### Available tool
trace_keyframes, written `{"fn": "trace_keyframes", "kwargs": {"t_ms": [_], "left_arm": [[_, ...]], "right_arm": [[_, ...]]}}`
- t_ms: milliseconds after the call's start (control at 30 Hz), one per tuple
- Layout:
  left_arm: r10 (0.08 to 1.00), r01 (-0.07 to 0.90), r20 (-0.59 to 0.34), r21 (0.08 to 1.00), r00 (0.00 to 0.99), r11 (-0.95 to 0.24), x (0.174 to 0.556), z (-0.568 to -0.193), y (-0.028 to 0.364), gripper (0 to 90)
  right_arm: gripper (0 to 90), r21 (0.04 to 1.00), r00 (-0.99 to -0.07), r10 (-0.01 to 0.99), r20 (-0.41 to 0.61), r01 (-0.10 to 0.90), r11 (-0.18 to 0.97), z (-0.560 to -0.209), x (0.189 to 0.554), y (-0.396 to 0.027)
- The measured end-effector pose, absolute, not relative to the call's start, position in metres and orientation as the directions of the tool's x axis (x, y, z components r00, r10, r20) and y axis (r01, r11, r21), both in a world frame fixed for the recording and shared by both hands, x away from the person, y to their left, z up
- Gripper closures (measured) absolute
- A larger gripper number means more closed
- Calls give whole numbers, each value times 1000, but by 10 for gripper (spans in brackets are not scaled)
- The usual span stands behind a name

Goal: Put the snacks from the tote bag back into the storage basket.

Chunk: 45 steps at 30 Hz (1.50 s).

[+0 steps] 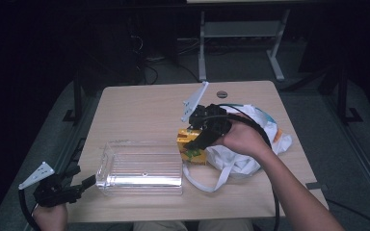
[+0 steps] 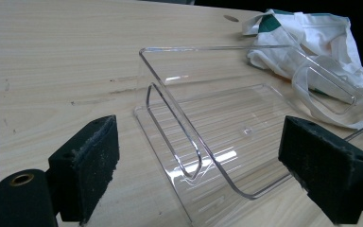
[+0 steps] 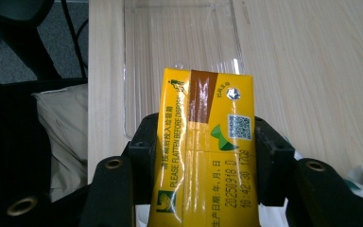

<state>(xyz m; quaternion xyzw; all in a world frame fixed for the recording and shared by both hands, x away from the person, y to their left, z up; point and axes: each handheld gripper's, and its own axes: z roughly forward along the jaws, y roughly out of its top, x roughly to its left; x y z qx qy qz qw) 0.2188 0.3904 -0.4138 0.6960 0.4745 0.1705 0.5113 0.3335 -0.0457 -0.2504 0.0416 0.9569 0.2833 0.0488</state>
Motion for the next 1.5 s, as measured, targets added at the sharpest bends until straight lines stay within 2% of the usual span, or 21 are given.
{"fn": "trace_keyframes", "kwargs": {"t_ms": [933,1500], "left_arm": [[837,486,-250,874,487,-22,219,-414,392,128],[838,485,-249,874,485,-22,219,-414,392,128]], "right_arm": [[518,544,-998,10,-57,-23,838,-259,319,10],[518,546,-999,0,-39,-21,837,-273,324,24]]}}
